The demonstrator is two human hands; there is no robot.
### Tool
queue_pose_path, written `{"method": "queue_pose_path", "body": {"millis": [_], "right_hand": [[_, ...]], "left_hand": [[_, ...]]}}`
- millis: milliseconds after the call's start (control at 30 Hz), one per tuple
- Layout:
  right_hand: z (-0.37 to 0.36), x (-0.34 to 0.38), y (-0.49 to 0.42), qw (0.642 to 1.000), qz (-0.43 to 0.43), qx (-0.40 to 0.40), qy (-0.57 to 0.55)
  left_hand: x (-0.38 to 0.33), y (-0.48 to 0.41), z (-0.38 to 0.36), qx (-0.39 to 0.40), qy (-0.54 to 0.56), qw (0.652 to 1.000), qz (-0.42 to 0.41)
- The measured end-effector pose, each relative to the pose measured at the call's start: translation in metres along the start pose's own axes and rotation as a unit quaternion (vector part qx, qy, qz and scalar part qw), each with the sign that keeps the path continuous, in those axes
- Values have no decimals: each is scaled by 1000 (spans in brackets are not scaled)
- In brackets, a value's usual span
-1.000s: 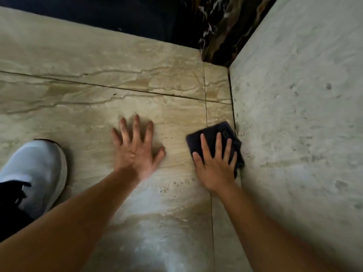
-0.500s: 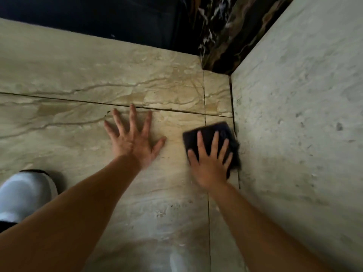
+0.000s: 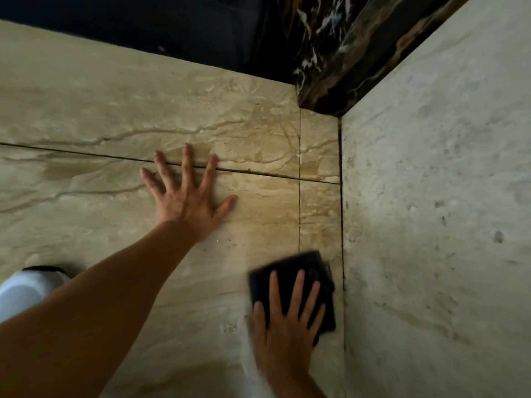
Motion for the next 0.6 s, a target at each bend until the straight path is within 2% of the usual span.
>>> {"method": "queue_pose_path", "body": {"millis": [100,200,267,333,400,500,600], "right_hand": [[34,27,-102,998,43,-54,-14],[64,51,-197,998,47,-27,-12],[70,55,-221,999,44,-8,-14],[68,50,-203,997,61,-40,9],[49,44,-137,995,69,-73,22],[16,38,-45,997,63,-41,25],[7,46,-57,996,76,-32,15]], "left_hand": [[1,-7,-3,-11,-11,1000,5],[2,-9,-6,-18,2,1000,-1],[3,-9,-7,-16,3,1000,-2],[3,-12,-4,-14,0,1000,-3],[8,-17,3,-11,4,1000,3],[25,-40,22,-15,25,999,19],[46,-65,36,-33,17,999,18]]}}
Point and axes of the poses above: each hand's wrist, its own y-axis away from the middle knuckle, its own z-axis out of the back of the hand, x = y × z, the point moved 6 cm from there along -y, towards the middle knuckle, and after that the axes turned 6 degrees about -y, right-handed, at the moved point
